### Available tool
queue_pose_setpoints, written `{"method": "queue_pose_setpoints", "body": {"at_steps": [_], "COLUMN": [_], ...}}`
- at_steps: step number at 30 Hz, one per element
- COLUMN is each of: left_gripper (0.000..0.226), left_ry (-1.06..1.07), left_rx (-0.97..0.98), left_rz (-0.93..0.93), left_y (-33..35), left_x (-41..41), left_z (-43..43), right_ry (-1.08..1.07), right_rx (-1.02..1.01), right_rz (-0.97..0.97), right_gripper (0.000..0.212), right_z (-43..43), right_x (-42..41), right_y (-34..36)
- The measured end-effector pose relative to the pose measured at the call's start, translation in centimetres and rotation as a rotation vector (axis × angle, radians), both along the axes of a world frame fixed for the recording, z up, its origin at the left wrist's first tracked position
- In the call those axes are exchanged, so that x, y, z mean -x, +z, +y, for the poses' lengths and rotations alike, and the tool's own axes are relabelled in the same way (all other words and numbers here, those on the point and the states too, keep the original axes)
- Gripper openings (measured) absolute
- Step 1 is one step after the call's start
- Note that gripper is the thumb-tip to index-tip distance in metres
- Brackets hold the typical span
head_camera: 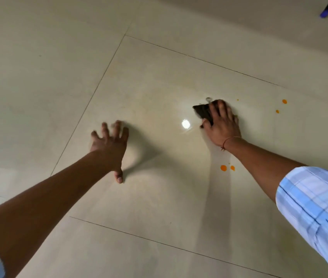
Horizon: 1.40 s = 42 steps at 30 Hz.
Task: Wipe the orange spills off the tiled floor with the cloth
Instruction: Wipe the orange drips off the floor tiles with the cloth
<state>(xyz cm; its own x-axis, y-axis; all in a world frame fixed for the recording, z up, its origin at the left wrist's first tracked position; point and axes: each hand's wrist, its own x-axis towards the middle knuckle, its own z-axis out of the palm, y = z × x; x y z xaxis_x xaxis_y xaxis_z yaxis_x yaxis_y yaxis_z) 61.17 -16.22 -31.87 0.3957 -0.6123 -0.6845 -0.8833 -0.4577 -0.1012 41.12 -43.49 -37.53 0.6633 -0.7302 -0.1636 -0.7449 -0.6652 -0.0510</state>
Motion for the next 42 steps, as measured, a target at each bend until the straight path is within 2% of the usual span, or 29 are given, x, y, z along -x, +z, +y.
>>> {"method": "queue_pose_setpoints", "body": {"at_steps": [2,5,8,12,17,20,24,25,29,30,31,35,37,39,40,42], "left_gripper": [0.149,0.150,0.156,0.158,0.161,0.163,0.164,0.165,0.164,0.163,0.164,0.166,0.167,0.167,0.167,0.168], "left_ry": [-0.107,-0.112,-0.078,-0.059,-0.054,-0.050,-0.046,-0.044,-0.039,-0.038,-0.041,-0.051,-0.045,-0.048,-0.055,-0.056], "left_rx": [0.124,0.200,0.153,0.082,0.015,-0.007,-0.016,-0.011,0.013,0.016,0.017,0.026,0.019,0.004,0.004,0.003], "left_rz": [0.000,0.190,0.222,0.217,0.212,0.194,0.167,0.170,0.196,0.194,0.186,0.155,0.142,0.118,0.105,0.089], "left_y": [-0.3,-1.1,-2.2,-2.2,-1.5,-1.0,-1.3,-1.3,-1.3,-1.2,-1.1,-1.5,-1.4,-1.3,-1.1,-1.0], "left_x": [2.1,6.6,8.7,8.8,9.2,9.6,9.8,9.8,9.6,9.6,9.6,10.0,10.0,10.2,10.3,10.4], "left_z": [-1.6,-4.8,-6.7,-7.5,-8.3,-8.8,-9.1,-9.0,-8.6,-8.5,-8.5,-8.9,-9.0,-9.0,-9.1,-9.1], "right_ry": [-0.083,-0.064,-0.034,-0.177,-0.181,-0.125,-0.359,-0.347,0.073,0.108,0.080,-0.396,-0.281,-0.036,0.017,-0.030], "right_rx": [0.010,-0.002,-0.023,-0.047,-0.053,-0.086,-0.071,-0.044,-0.060,-0.075,-0.065,-0.035,-0.029,-0.060,-0.074,-0.086], "right_rz": [-0.003,-0.050,0.001,0.023,-0.053,0.017,-0.036,-0.060,-0.021,-0.017,-0.016,-0.067,-0.063,-0.010,0.006,0.014], "right_gripper": [0.070,0.074,0.075,0.067,0.078,0.080,0.076,0.075,0.070,0.070,0.070,0.072,0.071,0.069,0.069,0.069], "right_z": [-0.5,1.5,1.0,-2.8,3.4,3.9,3.9,5.6,13.1,12.8,11.9,8.8,10.6,13.4,14.3,13.6], "right_x": [1.9,5.2,6.7,5.0,11.0,13.8,10.7,10.3,14.9,16.3,16.9,12.1,10.5,13.3,15.7,19.6], "right_y": [-0.3,-0.3,-0.2,0.2,0.5,0.6,-0.1,-0.3,0.1,0.3,0.1,-0.3,-0.2,0.0,0.3,0.7]}}
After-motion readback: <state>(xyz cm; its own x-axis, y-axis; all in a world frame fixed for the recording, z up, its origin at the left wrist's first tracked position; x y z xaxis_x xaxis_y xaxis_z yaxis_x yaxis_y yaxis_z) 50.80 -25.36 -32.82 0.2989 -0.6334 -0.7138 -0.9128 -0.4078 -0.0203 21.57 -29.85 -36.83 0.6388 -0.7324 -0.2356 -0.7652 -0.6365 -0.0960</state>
